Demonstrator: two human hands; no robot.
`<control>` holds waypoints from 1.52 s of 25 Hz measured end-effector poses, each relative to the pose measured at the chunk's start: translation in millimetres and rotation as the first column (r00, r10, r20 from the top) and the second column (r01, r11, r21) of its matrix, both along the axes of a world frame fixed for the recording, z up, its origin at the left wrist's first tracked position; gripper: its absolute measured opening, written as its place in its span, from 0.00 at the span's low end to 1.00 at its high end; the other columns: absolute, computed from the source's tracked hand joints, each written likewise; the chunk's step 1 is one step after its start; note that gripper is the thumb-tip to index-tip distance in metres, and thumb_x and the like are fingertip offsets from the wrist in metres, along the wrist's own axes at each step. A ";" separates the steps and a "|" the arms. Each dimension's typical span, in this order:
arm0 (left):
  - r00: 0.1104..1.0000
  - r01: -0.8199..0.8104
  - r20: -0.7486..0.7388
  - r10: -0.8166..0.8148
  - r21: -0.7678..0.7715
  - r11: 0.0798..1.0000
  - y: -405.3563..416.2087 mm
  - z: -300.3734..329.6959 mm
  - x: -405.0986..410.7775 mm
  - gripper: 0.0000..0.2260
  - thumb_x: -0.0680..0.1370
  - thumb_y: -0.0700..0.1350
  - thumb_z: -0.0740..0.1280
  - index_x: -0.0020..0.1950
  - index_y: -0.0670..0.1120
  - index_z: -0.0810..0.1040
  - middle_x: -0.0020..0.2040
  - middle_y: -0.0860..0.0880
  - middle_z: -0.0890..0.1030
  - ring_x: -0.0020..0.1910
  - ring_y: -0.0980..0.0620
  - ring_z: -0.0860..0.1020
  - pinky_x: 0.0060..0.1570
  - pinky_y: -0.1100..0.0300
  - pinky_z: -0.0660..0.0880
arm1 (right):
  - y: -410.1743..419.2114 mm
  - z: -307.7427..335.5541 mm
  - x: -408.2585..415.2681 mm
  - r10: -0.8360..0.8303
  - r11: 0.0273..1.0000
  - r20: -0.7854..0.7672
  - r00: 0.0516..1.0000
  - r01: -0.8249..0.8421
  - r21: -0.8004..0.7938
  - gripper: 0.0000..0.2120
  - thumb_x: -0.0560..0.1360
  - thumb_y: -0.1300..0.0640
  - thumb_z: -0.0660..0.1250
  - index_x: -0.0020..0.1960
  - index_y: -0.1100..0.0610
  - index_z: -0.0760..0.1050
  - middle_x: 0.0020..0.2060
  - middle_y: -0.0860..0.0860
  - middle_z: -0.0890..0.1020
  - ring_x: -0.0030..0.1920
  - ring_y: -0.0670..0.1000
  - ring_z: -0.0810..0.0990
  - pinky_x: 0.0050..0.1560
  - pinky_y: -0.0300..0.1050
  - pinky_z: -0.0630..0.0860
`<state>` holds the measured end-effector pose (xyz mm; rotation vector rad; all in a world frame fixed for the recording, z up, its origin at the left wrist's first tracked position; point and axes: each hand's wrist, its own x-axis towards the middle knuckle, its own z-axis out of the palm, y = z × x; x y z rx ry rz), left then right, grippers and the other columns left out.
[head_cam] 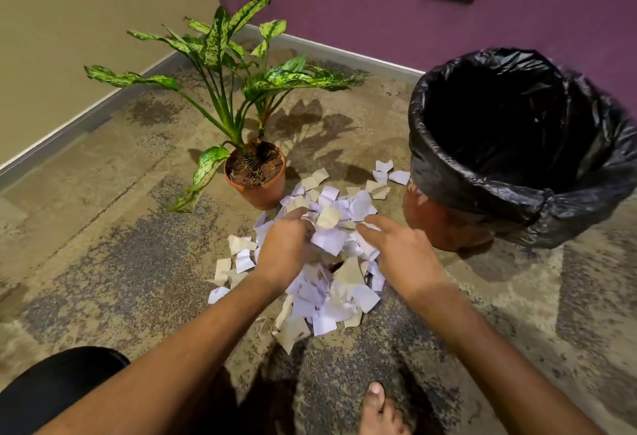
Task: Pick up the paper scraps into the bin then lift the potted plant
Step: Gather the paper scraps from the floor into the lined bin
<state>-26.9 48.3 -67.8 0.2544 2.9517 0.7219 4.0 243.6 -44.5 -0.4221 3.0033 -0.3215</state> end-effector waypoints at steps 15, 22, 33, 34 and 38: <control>0.923 0.058 -0.377 0.078 0.336 0.940 47.2 98.6 -27.0 0.09 0.72 0.32 0.68 0.47 0.42 0.84 0.47 0.47 0.85 0.46 0.50 0.82 0.49 0.60 0.77 | 82.5 114.4 -59.4 -0.438 0.890 -0.406 0.802 0.324 -0.319 0.15 0.72 0.64 0.72 0.57 0.54 0.82 0.55 0.51 0.84 0.56 0.54 0.81 0.54 0.47 0.76; 0.889 0.271 -0.442 -0.120 0.295 0.916 126.2 155.1 -58.1 0.10 0.73 0.33 0.66 0.47 0.44 0.84 0.46 0.48 0.84 0.44 0.51 0.80 0.47 0.62 0.75 | 118.1 105.9 -68.9 -0.494 0.869 -0.163 0.854 0.480 -0.123 0.24 0.76 0.65 0.63 0.71 0.55 0.71 0.65 0.56 0.77 0.64 0.60 0.74 0.59 0.52 0.72; 0.864 0.424 -0.354 -0.358 0.127 0.897 166.7 159.0 -90.3 0.14 0.74 0.32 0.65 0.58 0.41 0.80 0.63 0.46 0.77 0.62 0.46 0.75 0.60 0.56 0.72 | 148.1 114.3 -60.9 -0.593 0.805 -0.202 0.779 0.571 -0.159 0.28 0.72 0.68 0.62 0.71 0.55 0.69 0.63 0.58 0.78 0.63 0.62 0.75 0.59 0.53 0.72; 0.862 0.440 -0.332 -0.382 0.117 0.890 166.5 156.3 -91.2 0.16 0.74 0.32 0.66 0.61 0.42 0.78 0.68 0.46 0.73 0.65 0.46 0.73 0.63 0.56 0.70 | 147.6 114.4 -61.3 -0.586 0.810 -0.213 0.782 0.559 -0.176 0.28 0.72 0.69 0.62 0.72 0.55 0.69 0.62 0.58 0.79 0.62 0.62 0.76 0.58 0.53 0.73; 0.839 0.489 -0.324 -0.437 0.099 0.866 152.8 143.5 -90.8 0.22 0.74 0.33 0.67 0.67 0.45 0.73 0.74 0.48 0.64 0.73 0.48 0.64 0.70 0.57 0.63 | 147.8 111.7 -58.4 -0.590 0.807 -0.264 0.763 0.539 -0.242 0.26 0.74 0.67 0.64 0.70 0.53 0.70 0.60 0.57 0.80 0.59 0.59 0.78 0.60 0.53 0.73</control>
